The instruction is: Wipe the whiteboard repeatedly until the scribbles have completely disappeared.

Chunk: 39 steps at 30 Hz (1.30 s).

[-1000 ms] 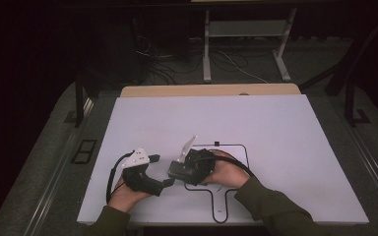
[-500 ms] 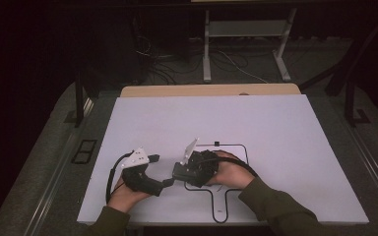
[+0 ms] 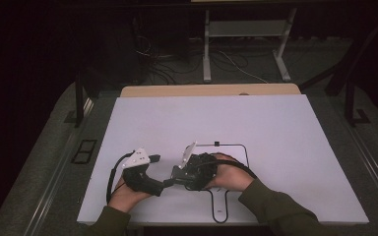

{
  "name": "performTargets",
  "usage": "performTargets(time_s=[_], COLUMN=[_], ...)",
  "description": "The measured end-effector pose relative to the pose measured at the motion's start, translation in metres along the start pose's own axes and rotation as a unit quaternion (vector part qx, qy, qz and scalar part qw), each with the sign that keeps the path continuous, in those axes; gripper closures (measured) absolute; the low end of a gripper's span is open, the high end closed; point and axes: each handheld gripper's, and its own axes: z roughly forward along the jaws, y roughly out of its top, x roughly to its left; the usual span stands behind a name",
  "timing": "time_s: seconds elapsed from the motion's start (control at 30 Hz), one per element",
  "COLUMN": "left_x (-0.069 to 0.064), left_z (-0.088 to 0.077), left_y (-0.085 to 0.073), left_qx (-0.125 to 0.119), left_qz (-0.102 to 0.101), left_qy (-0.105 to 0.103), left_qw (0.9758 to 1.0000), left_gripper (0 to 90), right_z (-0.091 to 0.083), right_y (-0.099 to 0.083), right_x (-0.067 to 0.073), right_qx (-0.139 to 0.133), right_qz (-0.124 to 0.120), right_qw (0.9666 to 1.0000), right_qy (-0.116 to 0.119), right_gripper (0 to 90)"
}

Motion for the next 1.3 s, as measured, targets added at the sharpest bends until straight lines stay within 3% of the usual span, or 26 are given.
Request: performTargets(time_s=[0.03, 0.17, 0.27, 0.33, 0.4, 0.47, 0.57, 0.63, 0.83, 0.97, 1.13, 1.23, 1.3], left_x=[0.000, -0.001, -0.001, 0.000, 0.000, -0.001, -0.001, 0.000, -0.001, -0.001, 0.000, -0.001, -0.001], left_z=[0.000, 0.000, 0.000, -0.001, -0.001, -0.001, -0.002, -0.002, -0.001, 0.000, 0.000, 0.000, 0.000], left_y=[0.000, 0.000, 0.000, 0.000, 0.000, 0.000, 0.000, 0.000, 0.000, 0.000, 0.000, 0.000, 0.000], left_qx=[0.000, 0.001, -0.001, 0.000, 0.000, -0.001, 0.001, 0.000, 0.002, 0.000, 0.000, 0.000, 0.000], left_qz=[0.000, -0.002, -0.004, 0.001, -0.001, 0.000, 0.001, -0.001, -0.001, -0.002, -0.001, -0.002, -0.001], left_qy=[0.000, 0.000, 0.000, 0.000, 0.000, 0.001, 0.000, 0.000, 0.000, 0.000, -0.001, -0.001, -0.001], left_qw=[1.0000, 1.0000, 1.0000, 1.0000, 1.0000, 1.0000, 1.0000, 1.0000, 1.0000, 1.0000, 1.0000, 1.0000, 1.0000], left_gripper=[0.0, 0.0, 0.0, 0.0, 0.0, 0.0, 0.0, 0.0, 0.0, 0.0, 0.0, 0.0, 0.0], right_z=[0.001, 0.003, 0.004, 0.003, 0.001, -0.001, -0.005, -0.008, -0.016, -0.016, -0.022, -0.017, -0.012], right_y=[0.000, -0.001, 0.001, 0.002, 0.001, -0.002, -0.009, -0.016, -0.026, -0.029, -0.023, -0.018, -0.016], right_x=[-0.004, -0.024, -0.022, -0.010, 0.000, -0.004, -0.019, -0.027, -0.031, -0.030, -0.034, -0.036, -0.037], right_qx=[-0.005, -0.013, -0.008, -0.007, 0.002, 0.000, 0.015, 0.020, 0.041, 0.032, -0.019, -0.020, -0.018], right_qz=[0.010, 0.050, 0.043, 0.019, 0.005, 0.014, 0.033, 0.051, 0.039, 0.036, 0.049, 0.051, 0.052], right_qw=[0.9999, 0.9984, 0.9988, 0.9998, 0.9999, 0.9998, 0.9990, 0.9982, 0.9983, 0.9987, 0.9985, 0.9985, 0.9985], right_qy=[0.003, -0.024, -0.024, 0.003, 0.011, 0.012, -0.027, -0.024, -0.015, -0.013, -0.011, -0.008, -0.003], right_gripper=[38.6, 38.7, 38.7, 38.7, 38.7, 38.7, 38.7, 38.7, 38.4, 37.9, 36.7, 33.5, 37.8])
